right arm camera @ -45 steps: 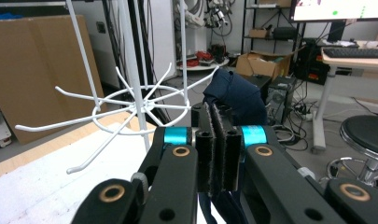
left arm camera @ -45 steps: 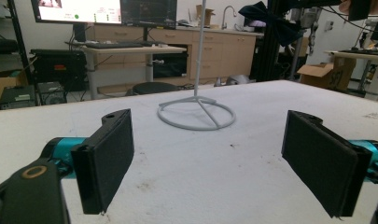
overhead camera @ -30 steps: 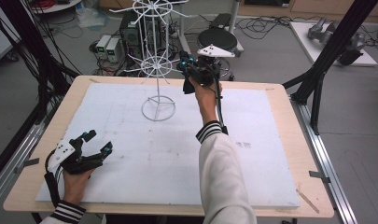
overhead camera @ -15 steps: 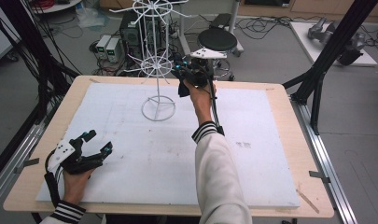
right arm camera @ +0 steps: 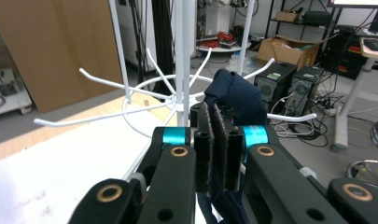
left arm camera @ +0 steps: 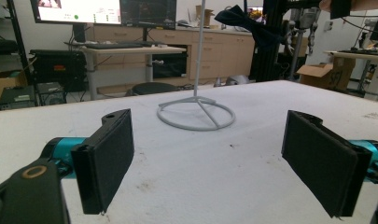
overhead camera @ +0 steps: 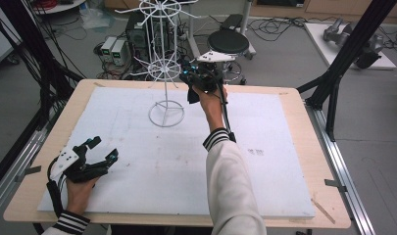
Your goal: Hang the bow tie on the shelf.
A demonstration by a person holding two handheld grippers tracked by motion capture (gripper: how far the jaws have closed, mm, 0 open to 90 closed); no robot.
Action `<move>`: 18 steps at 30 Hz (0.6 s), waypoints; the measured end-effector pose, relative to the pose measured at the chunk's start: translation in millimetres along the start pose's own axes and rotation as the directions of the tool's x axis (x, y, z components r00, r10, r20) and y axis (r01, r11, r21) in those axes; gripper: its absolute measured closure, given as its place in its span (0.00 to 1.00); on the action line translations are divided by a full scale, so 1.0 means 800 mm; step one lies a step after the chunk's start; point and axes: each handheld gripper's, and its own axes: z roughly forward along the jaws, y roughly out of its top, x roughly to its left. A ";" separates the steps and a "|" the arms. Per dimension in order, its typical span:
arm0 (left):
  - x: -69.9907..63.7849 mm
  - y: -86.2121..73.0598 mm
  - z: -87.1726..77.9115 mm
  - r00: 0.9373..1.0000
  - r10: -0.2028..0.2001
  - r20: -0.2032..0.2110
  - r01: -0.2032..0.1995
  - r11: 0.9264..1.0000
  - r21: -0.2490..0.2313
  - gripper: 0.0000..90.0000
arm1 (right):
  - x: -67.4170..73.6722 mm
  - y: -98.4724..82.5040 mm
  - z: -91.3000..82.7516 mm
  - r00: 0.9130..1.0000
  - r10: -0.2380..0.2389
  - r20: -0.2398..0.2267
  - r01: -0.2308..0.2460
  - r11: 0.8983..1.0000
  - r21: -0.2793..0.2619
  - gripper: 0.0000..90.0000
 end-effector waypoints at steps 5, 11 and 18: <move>0.000 0.000 0.000 1.000 0.001 0.000 -0.001 1.000 0.000 0.19 | 0.002 0.001 -0.001 0.999 -0.041 0.010 0.040 0.999 0.029 0.91; 0.000 0.000 0.000 1.000 0.000 0.000 0.000 1.000 0.000 0.19 | 0.004 0.002 0.000 0.997 -0.080 0.000 0.080 0.995 0.055 0.80; 0.000 0.000 0.000 1.000 -0.001 0.000 0.001 1.000 0.001 0.19 | 0.008 0.001 0.001 0.991 -0.132 0.018 0.130 0.987 0.095 0.64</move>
